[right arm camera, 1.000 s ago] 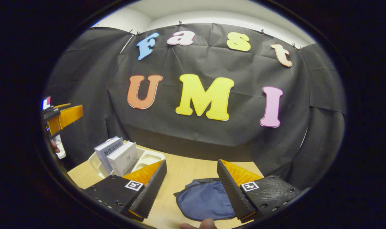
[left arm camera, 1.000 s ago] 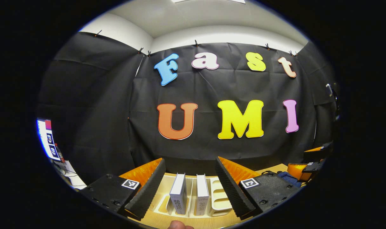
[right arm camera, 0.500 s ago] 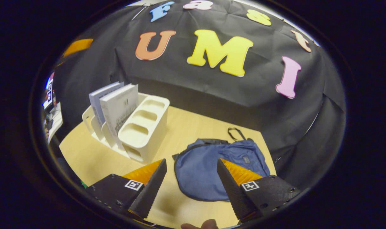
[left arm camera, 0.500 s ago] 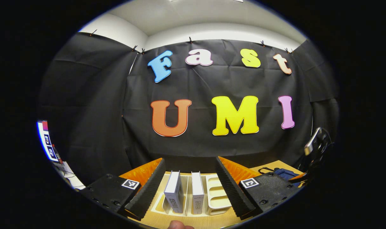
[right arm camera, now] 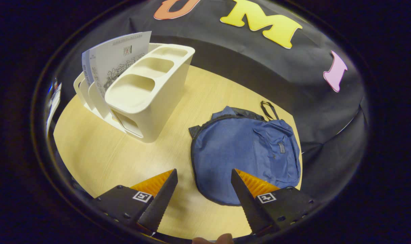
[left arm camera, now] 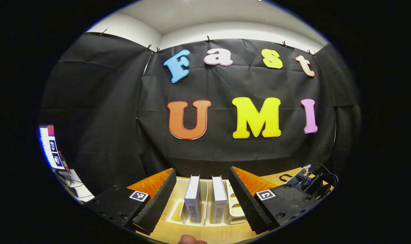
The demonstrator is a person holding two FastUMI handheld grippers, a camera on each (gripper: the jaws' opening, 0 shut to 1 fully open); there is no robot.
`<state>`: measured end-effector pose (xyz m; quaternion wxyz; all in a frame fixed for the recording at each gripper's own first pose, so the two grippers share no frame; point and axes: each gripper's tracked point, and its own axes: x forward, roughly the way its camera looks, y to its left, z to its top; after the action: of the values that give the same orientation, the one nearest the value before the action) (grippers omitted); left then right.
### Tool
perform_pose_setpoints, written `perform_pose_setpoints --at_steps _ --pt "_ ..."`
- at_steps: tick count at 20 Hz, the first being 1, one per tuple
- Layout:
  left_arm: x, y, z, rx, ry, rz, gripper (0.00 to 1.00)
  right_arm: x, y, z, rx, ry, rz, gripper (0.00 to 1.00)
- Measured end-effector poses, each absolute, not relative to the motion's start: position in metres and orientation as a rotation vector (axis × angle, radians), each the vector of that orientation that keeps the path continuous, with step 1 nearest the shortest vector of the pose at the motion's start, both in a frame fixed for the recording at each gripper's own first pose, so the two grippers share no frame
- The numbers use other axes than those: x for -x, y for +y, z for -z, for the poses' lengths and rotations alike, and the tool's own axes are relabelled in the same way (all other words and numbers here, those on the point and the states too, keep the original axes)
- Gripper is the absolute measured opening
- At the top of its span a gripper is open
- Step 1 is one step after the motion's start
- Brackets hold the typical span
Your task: Open the schoolbag, grab two books from the bookshelf and put them into the schoolbag.
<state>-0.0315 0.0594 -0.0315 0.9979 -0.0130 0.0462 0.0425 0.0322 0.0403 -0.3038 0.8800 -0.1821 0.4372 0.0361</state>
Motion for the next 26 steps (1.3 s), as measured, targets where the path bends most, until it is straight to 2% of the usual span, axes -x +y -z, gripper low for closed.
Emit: perform_pose_setpoints --at_steps 2,13,14,16,17,18,19,20,21,22,24,25,26 --pt "0.032 0.063 0.035 0.029 0.097 -0.093 0.99 -0.038 0.040 0.315 0.410 0.945 -0.075 0.96" --pt "0.024 0.068 0.049 0.030 0.143 -0.100 0.99 -0.071 0.023 0.361 0.480 1.046 0.030 0.96" --pt "0.025 0.069 0.049 0.028 0.146 -0.099 0.99 -0.072 0.022 0.365 0.477 1.050 0.042 0.99" --pt "0.023 0.069 0.050 0.028 0.152 -0.098 0.99 -0.078 0.018 0.368 0.474 1.062 0.058 0.94" --pt "0.022 0.070 0.050 0.029 0.153 -0.098 0.99 -0.082 0.018 0.367 0.469 1.058 0.059 0.99" --pt "0.022 0.070 0.051 0.030 0.155 -0.098 0.99 -0.083 0.018 0.371 0.472 1.063 0.060 0.96" --pt "0.021 0.070 0.051 0.031 0.157 -0.096 0.99 -0.083 0.016 0.371 0.481 1.067 0.068 0.84" --pt "0.020 0.069 0.052 0.031 0.158 -0.095 0.99 -0.082 0.017 0.370 0.473 1.073 0.065 0.86" --pt "0.020 0.070 0.052 0.030 0.158 -0.094 0.99 -0.083 0.016 0.372 0.463 1.074 0.063 0.75" --pt "0.021 0.070 0.053 0.032 0.158 -0.094 0.99 -0.084 0.016 0.369 0.459 1.070 0.063 0.69" --pt "0.020 0.070 0.054 0.038 0.163 -0.092 0.99 -0.083 0.015 0.366 0.453 1.072 0.066 0.47" --pt "0.018 0.069 0.054 0.042 0.166 -0.091 0.99 -0.083 0.015 0.363 0.451 1.070 0.069 0.27" --pt "0.019 0.070 0.056 0.045 0.170 -0.090 0.99 -0.084 0.013 0.362 0.448 1.072 0.066 0.22"
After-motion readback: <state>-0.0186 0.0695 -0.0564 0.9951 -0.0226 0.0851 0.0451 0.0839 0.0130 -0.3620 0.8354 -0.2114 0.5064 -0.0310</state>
